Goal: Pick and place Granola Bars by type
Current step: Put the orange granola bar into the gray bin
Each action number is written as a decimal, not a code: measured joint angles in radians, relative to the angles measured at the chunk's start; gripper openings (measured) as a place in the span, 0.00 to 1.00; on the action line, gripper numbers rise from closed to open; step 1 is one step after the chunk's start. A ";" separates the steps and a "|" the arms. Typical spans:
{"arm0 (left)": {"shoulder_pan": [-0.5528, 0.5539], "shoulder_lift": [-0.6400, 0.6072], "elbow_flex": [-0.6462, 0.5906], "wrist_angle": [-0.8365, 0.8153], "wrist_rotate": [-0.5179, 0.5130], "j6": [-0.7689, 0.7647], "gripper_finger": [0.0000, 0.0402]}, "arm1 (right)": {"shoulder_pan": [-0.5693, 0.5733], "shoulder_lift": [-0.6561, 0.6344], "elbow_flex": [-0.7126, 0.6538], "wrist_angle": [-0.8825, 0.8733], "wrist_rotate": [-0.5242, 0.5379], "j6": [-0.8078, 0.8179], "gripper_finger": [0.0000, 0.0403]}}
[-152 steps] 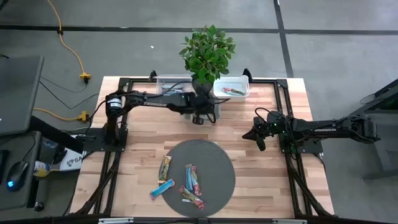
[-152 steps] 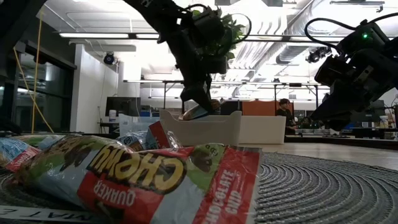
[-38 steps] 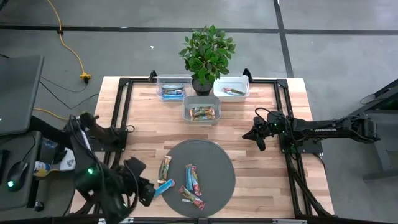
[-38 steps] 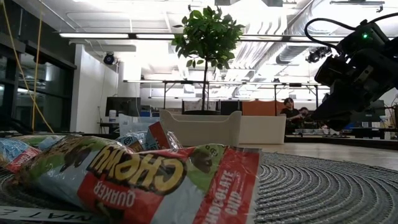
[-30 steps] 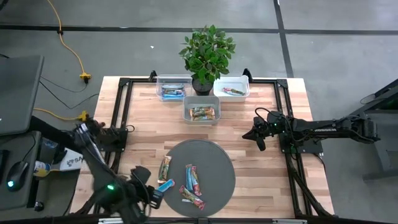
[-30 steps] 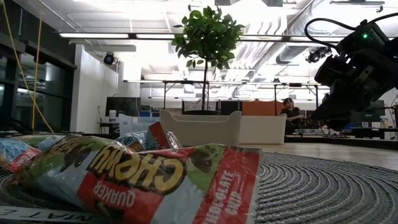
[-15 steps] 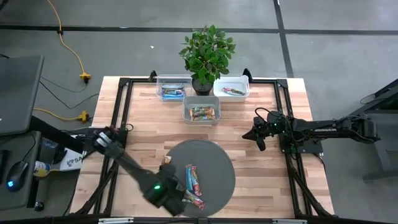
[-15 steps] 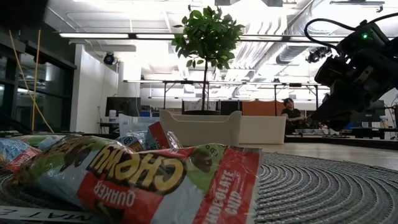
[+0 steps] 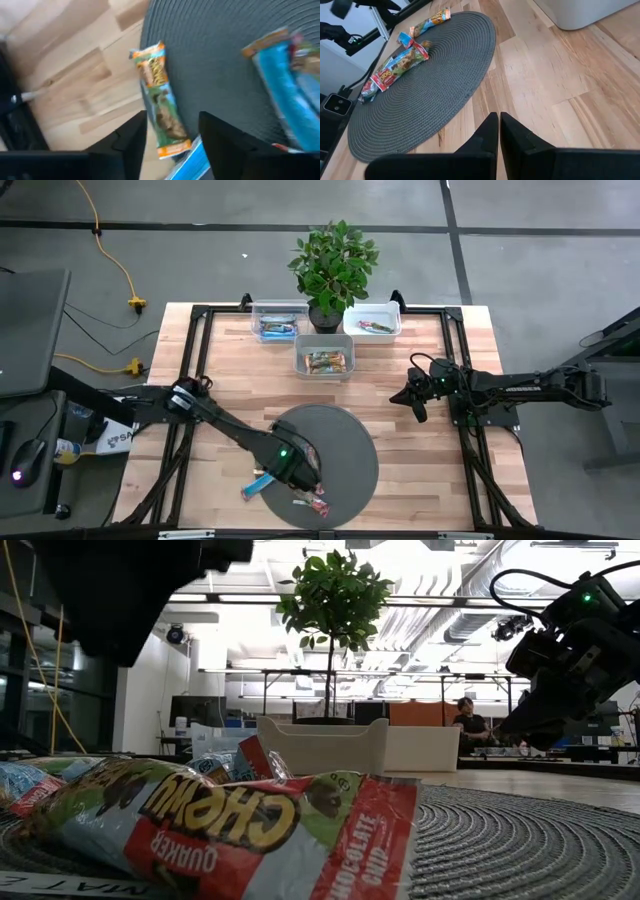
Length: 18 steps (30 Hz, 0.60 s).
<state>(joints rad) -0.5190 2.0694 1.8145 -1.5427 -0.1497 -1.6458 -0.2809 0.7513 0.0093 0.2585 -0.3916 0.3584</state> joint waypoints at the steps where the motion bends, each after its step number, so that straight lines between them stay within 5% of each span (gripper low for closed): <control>1: 0.005 -0.003 -0.018 0.003 0.021 0.000 0.47 | 0.000 0.000 0.000 0.000 0.000 0.000 0.00; 7: 0.021 -0.032 -0.181 0.139 0.116 0.027 0.61 | 0.000 0.000 0.000 0.000 0.000 0.000 0.00; 11: 0.022 -0.081 -0.295 0.290 0.117 0.015 0.63 | 0.000 0.001 0.000 0.000 0.000 0.000 0.00; 18: 0.022 -0.157 -0.411 0.326 0.114 -0.050 0.63 | 0.000 0.000 0.000 0.001 0.000 0.000 0.00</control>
<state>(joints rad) -0.4973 1.9127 1.4035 -1.2168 -0.0360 -1.6958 -0.2808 0.7517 0.0093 0.2592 -0.3916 0.3584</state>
